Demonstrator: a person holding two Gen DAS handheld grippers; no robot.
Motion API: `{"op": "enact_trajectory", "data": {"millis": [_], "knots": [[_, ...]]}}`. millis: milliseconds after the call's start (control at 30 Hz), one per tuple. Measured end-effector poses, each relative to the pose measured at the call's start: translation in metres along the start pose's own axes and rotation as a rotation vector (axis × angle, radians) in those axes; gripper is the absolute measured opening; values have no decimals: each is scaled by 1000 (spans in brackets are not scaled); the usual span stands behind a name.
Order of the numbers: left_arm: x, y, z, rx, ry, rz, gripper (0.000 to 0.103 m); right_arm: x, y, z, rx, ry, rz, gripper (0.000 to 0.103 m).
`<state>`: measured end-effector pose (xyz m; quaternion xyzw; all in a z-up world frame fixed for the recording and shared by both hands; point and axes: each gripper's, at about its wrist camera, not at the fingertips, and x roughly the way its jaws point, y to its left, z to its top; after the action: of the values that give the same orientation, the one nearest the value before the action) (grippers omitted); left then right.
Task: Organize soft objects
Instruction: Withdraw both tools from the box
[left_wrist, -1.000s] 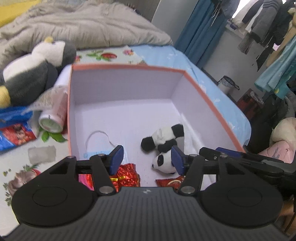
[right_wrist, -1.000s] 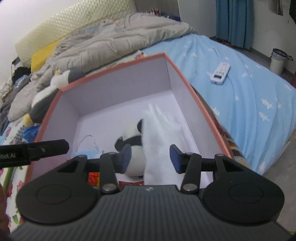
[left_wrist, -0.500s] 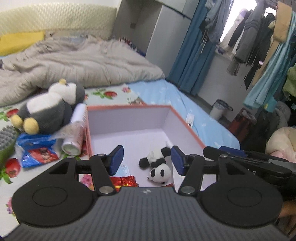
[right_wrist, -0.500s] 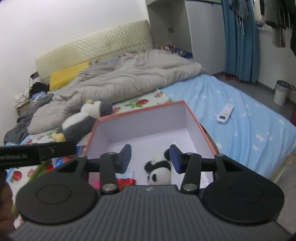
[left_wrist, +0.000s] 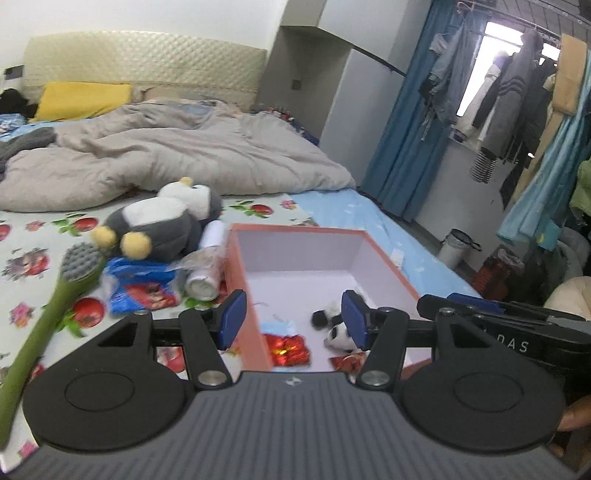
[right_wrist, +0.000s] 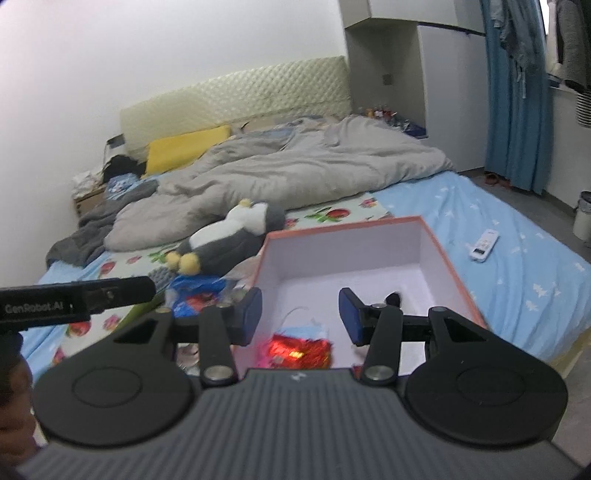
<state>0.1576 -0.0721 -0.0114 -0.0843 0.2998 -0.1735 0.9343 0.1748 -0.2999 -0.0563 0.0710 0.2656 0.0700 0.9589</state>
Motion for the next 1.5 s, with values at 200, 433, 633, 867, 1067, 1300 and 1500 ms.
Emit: {"op": "enact_trajectory", "data": {"millis": [200, 433, 633, 867, 1067, 1300, 1500], "knots": [[-36, 19, -22, -20, -19, 49, 68, -6, 28, -15, -35, 28, 53, 49], [-61, 44, -46, -68, -20, 87, 68, -8, 60, -33, -64, 58, 106, 49], [-67, 62, -66, -112, 0, 119, 68, -1, 81, -56, -76, 93, 123, 49], [-65, 78, -83, -128, 42, 144, 68, 7, 101, -76, -98, 117, 121, 49], [-49, 104, -93, -163, 94, 166, 69, 25, 108, -88, -96, 167, 124, 49], [-20, 129, -95, -197, 124, 192, 69, 46, 111, -91, -97, 187, 125, 49], [6, 145, -88, -202, 140, 209, 69, 63, 114, -89, -100, 189, 138, 49]]}}
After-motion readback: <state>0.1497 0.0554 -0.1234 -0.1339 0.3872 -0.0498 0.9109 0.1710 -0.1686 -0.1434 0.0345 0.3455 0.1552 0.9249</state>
